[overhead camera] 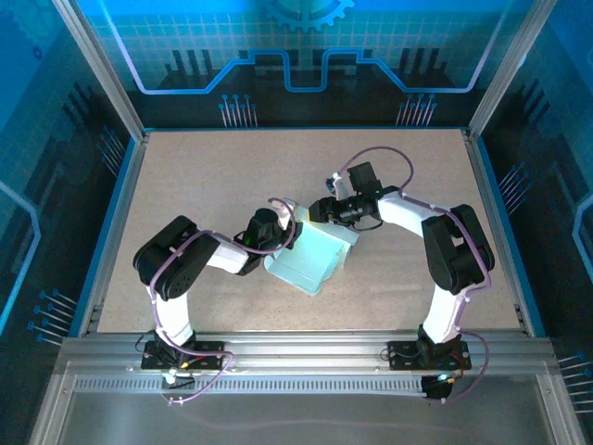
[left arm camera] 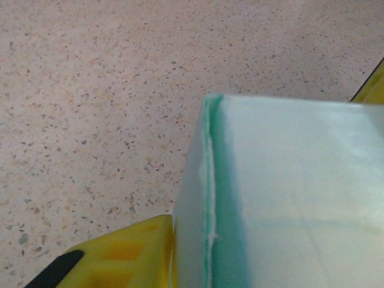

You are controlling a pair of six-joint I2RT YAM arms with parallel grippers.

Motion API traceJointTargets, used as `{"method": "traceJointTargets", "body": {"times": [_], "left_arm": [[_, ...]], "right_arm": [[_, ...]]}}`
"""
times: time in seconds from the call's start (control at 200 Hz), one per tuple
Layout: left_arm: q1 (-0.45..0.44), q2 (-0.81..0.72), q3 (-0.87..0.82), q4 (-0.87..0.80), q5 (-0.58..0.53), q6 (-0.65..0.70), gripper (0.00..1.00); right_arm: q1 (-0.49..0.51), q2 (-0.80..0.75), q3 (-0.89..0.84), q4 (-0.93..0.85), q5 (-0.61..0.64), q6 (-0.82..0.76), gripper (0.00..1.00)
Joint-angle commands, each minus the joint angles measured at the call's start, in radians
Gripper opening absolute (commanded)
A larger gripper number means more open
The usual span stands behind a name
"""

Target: Fold the paper box

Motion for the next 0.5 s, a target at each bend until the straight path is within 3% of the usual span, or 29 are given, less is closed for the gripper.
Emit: {"method": "traceJointTargets", "body": {"times": [0.0,0.15,0.215,0.42,0.495], "left_arm": [[0.002,0.036,0.008,0.049,0.020,-0.017,0.18],[0.004,0.050,0.009,0.037,0.009,-0.006,0.09],[0.003,0.052,0.007,0.035,0.009,0.005,0.00],[0.005,0.032,-0.018,0.059,0.004,0.036,0.00],[0.009,0.027,-0.034,0.098,-0.006,0.027,0.16]], "right_arm": [[0.018,0.040,-0.001,-0.025,0.025,-0.002,0.64],[0.023,0.035,0.004,-0.027,0.018,-0.007,0.64],[0.028,0.026,0.004,-0.034,0.025,-0.016,0.64],[0.039,0.004,0.006,-0.036,0.028,-0.013,0.64],[0.040,0.009,0.007,-0.035,0.027,-0.010,0.64]]}}
